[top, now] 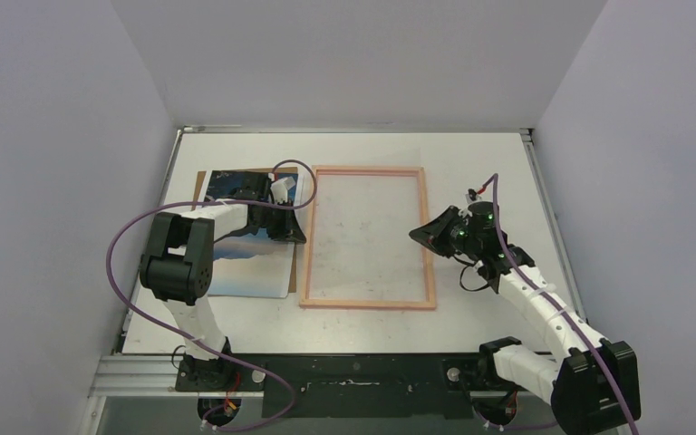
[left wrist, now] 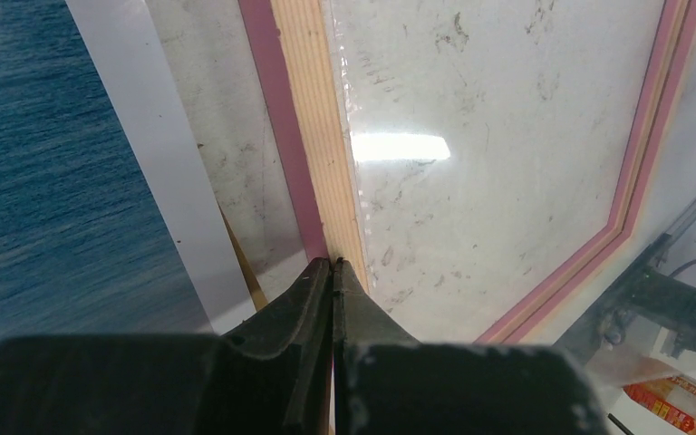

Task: Put the photo into the frame
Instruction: Place the photo frame item in the photo frame.

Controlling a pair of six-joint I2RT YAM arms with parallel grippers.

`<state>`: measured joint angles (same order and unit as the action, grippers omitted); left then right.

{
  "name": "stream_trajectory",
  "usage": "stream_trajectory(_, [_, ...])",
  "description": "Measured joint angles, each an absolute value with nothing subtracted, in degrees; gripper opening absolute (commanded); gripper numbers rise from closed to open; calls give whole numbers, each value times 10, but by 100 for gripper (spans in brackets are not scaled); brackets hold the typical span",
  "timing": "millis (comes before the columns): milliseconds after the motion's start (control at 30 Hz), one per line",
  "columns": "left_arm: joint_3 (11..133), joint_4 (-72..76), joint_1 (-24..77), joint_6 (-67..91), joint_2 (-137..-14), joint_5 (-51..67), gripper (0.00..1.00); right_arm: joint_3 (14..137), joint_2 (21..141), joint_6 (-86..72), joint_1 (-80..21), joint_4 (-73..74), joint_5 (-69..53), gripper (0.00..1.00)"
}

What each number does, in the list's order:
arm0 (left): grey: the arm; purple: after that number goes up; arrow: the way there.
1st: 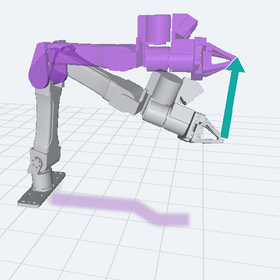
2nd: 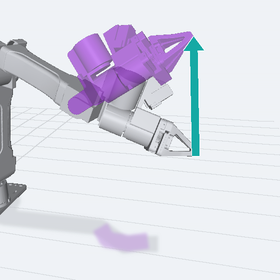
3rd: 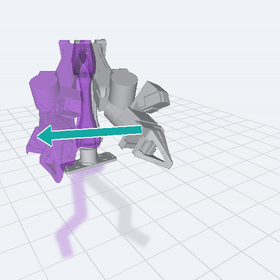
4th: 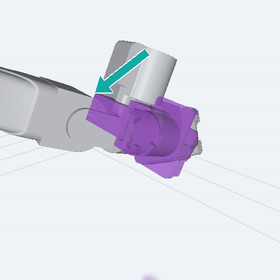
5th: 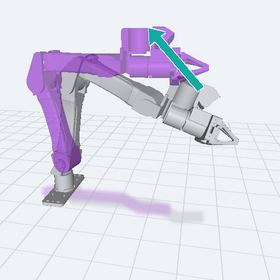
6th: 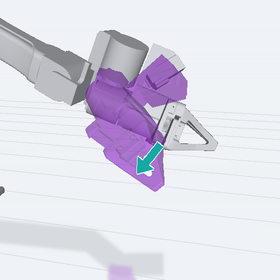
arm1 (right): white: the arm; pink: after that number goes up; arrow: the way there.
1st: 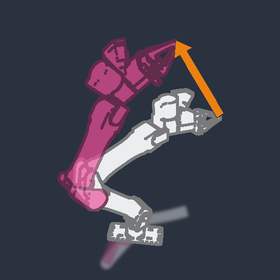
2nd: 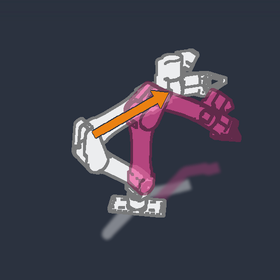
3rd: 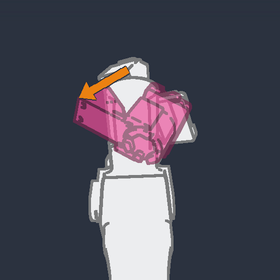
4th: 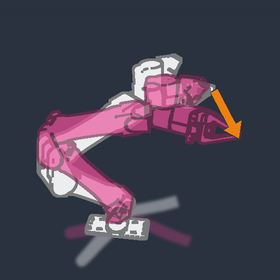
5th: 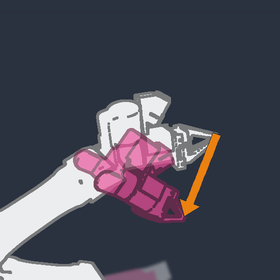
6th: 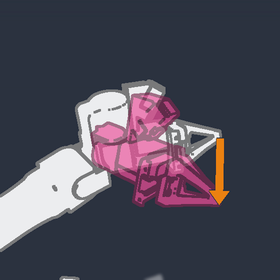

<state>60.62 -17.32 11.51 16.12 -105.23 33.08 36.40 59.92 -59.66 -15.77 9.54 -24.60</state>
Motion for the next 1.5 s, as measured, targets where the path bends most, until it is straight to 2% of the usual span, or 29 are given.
stream_trajectory(333, [606,-173,115,161,-1052,331,0,348,624,-577,-131,89,-280,5])
stream_trajectory(733, [606,-175,111,161,-1052,331,0,316,617,-634,-128,44,-308,5])
stream_trajectory(1500, [606,-175,111,161,-1052,331,0,316,588,-667,-124,67,-309,5])
